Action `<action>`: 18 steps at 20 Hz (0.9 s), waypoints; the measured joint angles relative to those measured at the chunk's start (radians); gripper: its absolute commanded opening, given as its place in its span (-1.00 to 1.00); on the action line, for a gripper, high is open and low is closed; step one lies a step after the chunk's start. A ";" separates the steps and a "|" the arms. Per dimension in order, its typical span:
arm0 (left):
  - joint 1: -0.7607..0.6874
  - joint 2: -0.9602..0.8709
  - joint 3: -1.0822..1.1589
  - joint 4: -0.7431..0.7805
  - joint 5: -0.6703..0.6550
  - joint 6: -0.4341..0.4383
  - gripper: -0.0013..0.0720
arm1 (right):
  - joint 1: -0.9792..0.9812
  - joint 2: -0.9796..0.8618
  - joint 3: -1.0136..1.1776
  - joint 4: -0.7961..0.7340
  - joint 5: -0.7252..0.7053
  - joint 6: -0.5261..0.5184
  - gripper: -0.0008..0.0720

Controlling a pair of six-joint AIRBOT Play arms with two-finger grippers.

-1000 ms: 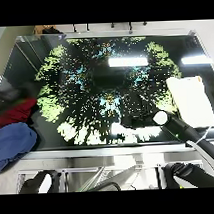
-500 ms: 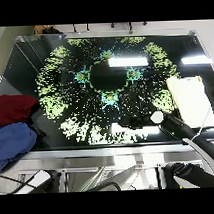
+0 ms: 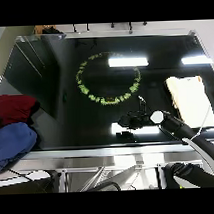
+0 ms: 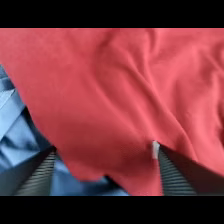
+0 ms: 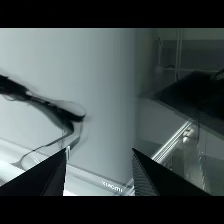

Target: Fold the shirts.

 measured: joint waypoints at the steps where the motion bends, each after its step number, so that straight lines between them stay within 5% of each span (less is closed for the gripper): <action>1: -0.010 -0.010 0.004 0.000 0.015 0.000 -0.94 | 0.000 0.000 0.000 0.000 0.000 0.000 0.28; 5: -0.073 -0.006 0.115 -0.017 -0.029 0.002 -0.94 | 0.000 0.000 0.000 0.000 0.006 0.000 0.28; 9: -0.213 0.097 0.319 -0.199 -0.175 0.021 -0.94 | 0.000 0.002 0.000 0.000 0.026 0.000 0.28; 14: -0.586 0.287 0.507 -0.401 -0.325 0.064 -0.94 | -0.021 0.076 0.012 0.000 0.049 -0.063 0.29; 18: -0.953 0.329 0.543 -0.229 -0.390 -0.037 -0.94 | -0.102 0.197 0.035 0.000 0.118 -0.109 0.28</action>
